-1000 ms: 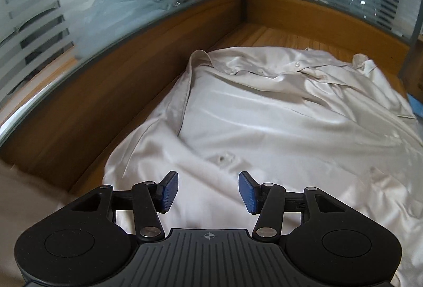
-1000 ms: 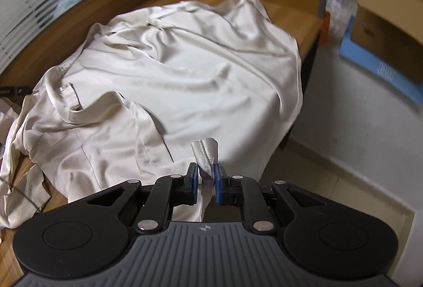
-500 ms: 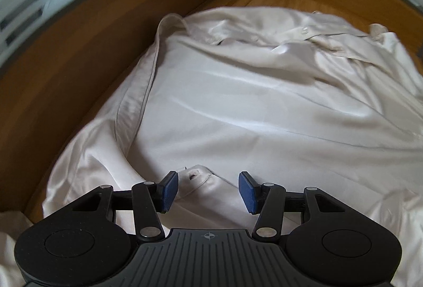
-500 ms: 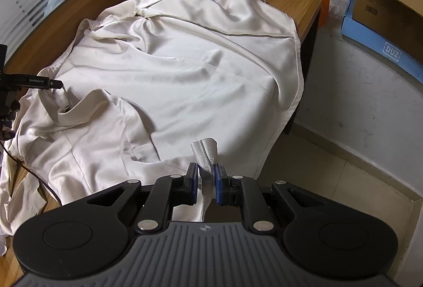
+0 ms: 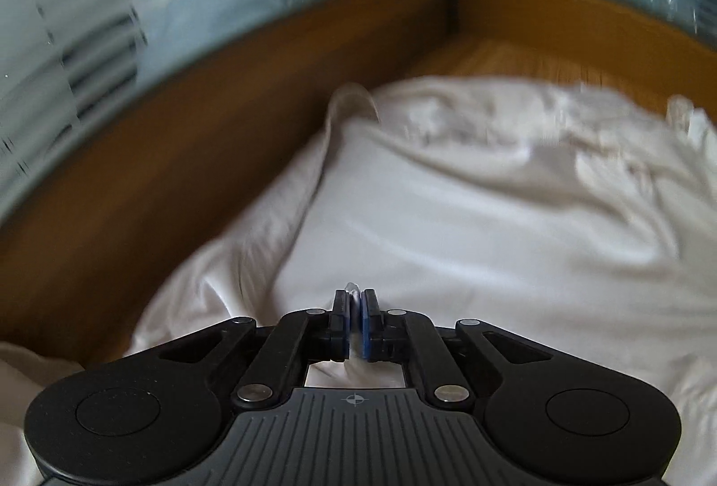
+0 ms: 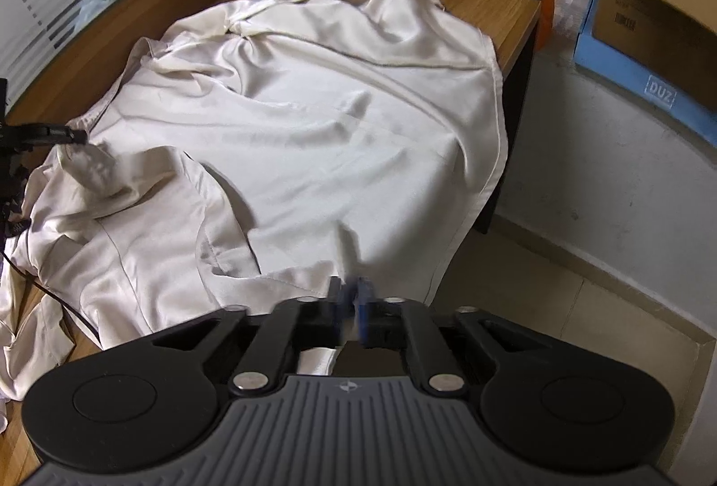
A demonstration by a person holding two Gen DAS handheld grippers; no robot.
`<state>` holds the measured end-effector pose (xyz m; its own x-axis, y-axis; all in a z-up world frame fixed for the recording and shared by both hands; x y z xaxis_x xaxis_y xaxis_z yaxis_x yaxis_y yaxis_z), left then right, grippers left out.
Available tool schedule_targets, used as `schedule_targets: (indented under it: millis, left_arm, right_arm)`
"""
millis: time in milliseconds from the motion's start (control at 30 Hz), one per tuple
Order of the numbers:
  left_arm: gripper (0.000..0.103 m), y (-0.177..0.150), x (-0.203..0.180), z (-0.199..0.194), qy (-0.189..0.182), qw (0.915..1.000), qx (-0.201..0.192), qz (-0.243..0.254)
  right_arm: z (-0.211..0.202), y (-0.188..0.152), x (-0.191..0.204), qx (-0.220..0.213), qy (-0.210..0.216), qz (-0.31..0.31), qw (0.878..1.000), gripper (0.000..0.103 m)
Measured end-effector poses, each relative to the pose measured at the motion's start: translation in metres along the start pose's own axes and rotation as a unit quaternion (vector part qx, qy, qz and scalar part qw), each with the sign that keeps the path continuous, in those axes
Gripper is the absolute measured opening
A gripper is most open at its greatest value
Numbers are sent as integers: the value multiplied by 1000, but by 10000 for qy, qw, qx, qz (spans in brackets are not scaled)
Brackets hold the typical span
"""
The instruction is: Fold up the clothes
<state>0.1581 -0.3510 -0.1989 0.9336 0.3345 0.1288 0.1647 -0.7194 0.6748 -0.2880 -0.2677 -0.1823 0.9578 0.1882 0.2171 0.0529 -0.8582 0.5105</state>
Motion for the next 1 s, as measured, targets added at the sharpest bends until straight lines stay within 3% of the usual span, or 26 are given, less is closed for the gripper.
schedule_targets:
  millis: [267,533,633,700,1000]
  left_arm:
    - [6,62,2,-6,78,9981,-609,77]
    - [11,88,6,17,183,9981,-575,122]
    - [19,87,5,10,-54,9980,-582,251]
    - [37,82,5,-2,-197,9974,-595,356]
    - [51,9,2,-63,-750,9893,-225,1231]
  right_arm:
    - [-16,35,-10,-554,-246,-181,9980,3]
    - [3,63,-35,-689,-723,-237,9947,4]
    - [6,62,-37,-644,-705,-116,9954,15]
    - [2,58,-34,-632,-610,-103,9961,22]
    - [-31,15,-3,-445,-202,-184,9986,33]
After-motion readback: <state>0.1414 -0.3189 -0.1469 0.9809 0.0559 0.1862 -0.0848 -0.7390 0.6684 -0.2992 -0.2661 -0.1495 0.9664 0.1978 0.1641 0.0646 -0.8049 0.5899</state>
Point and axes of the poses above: each gripper's, at about its wrist camera, not at the fingertips, and z roughly the way its jaws point, x to its left, y to its top, the point moved 7 cm from there along z, roughly the way its jaws point, and after that the axes turned 1 degree about -y, right-handed, at the moved point
